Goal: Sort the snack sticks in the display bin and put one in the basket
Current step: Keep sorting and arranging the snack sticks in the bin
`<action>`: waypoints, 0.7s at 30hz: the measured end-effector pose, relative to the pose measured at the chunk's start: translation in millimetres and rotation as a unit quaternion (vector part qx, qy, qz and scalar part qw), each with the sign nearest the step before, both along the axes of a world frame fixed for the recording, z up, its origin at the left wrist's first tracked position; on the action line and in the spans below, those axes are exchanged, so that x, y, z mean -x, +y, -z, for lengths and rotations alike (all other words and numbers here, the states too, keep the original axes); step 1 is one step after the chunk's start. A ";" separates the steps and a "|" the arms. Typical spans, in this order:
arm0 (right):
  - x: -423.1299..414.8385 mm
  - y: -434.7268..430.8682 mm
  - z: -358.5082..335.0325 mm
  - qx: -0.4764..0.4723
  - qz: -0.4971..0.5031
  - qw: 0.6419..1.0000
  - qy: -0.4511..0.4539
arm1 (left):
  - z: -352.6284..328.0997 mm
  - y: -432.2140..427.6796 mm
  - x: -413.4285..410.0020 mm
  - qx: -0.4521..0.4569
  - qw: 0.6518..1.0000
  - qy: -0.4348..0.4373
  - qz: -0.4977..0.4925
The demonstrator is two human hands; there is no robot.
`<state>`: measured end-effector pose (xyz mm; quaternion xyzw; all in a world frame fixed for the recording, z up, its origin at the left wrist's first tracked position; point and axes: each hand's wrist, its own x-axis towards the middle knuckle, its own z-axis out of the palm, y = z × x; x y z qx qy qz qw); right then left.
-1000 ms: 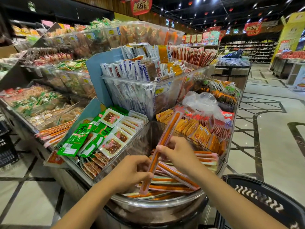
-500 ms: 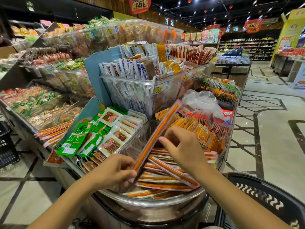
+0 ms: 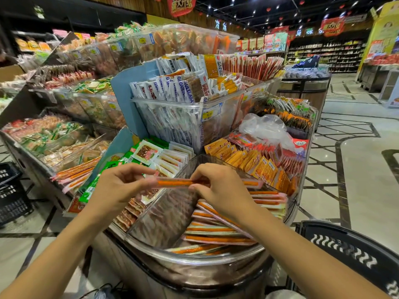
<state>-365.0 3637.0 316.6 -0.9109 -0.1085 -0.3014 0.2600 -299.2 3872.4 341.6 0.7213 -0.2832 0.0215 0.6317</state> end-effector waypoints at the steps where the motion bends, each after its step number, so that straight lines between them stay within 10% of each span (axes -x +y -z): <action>1: 0.0 0.6 -1.0 -0.030 0.004 1.000 0.004 | -1.3 -1.4 0.7 0.026 1.000 0.012 0.001; 14: 16.0 -21.8 -7.1 -0.459 0.044 0.887 -0.020 | 54.0 -100.6 12.7 -0.260 0.952 -0.158 0.015; 21: 35.2 -45.8 -2.3 -0.423 0.125 0.896 -0.043 | 67.9 -140.5 10.4 -0.354 0.878 -0.315 -0.068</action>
